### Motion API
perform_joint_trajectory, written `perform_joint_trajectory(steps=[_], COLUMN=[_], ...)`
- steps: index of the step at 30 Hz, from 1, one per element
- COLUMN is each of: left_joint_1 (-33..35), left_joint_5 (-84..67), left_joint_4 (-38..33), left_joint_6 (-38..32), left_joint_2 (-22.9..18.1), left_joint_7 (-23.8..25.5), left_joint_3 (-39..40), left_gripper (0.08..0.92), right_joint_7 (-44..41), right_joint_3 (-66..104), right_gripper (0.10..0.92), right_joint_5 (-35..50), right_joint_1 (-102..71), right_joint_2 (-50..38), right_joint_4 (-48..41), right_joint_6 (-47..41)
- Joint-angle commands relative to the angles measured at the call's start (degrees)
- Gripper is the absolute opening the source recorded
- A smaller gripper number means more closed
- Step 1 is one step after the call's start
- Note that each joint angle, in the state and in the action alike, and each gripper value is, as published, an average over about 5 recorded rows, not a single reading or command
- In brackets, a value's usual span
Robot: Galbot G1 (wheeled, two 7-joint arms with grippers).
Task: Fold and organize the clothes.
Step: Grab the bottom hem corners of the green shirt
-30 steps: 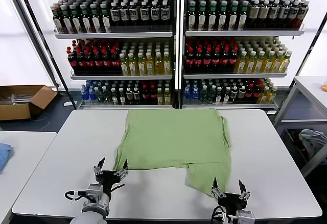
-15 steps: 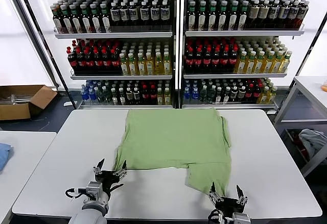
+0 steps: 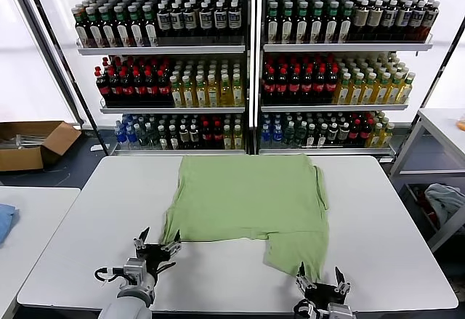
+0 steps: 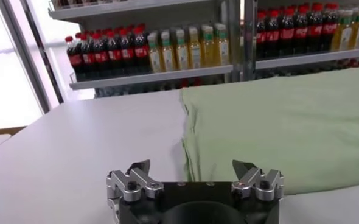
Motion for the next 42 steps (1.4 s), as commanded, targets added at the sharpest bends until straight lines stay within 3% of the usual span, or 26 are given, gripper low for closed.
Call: perform_joint_trajectory(steps=[1,8,12,32,37,42], left_joint_1=[0.00,-0.06,0.16,0.88,1.77,1.88], left_joint_5=[-0.64,-0.57,-0.46,-0.70,-0.74,-1.07], left_joint_4=[0.38,0.99,1.32,1.60,-0.48,-4.13], left_joint_6=[0.18,0.36,0.54,1.06,-0.30,-3.04], left_joint_2=[0.06,0.17,0.19,-0.40,-0.67,-1.33], left_joint_7=[0.05,0.07,0.16,0.70,0.92,0.52], left_joint_3=[0.28,0.47,0.75,1.13,1.42,2.01], left_gripper=[0.823,0.823,0.799,0.237,0.108,0.083], right_joint_7=[0.03,0.03,0.07,-0.64,-2.82,-5.05], right_joint_3=[-0.33,-0.88,-1.10,-0.70,-0.22,0.71], right_gripper=[0.823,0.816,0.752,0.165,0.108,0.108], right_joint_5=[-0.19,-0.44,-0.58,-0.43,-0.18,0.23], right_joint_1=[0.09,0.03,-0.20,-0.10,0.00,0.45], right_joint_2=[0.33,0.71,0.83,0.00,-0.56,-1.28], right_joint_4=[-0.96,-2.25,-2.98,-2.16,-1.21,1.23], right_joint_6=[0.06,0.65,1.38,2.49,5.05,7.65])
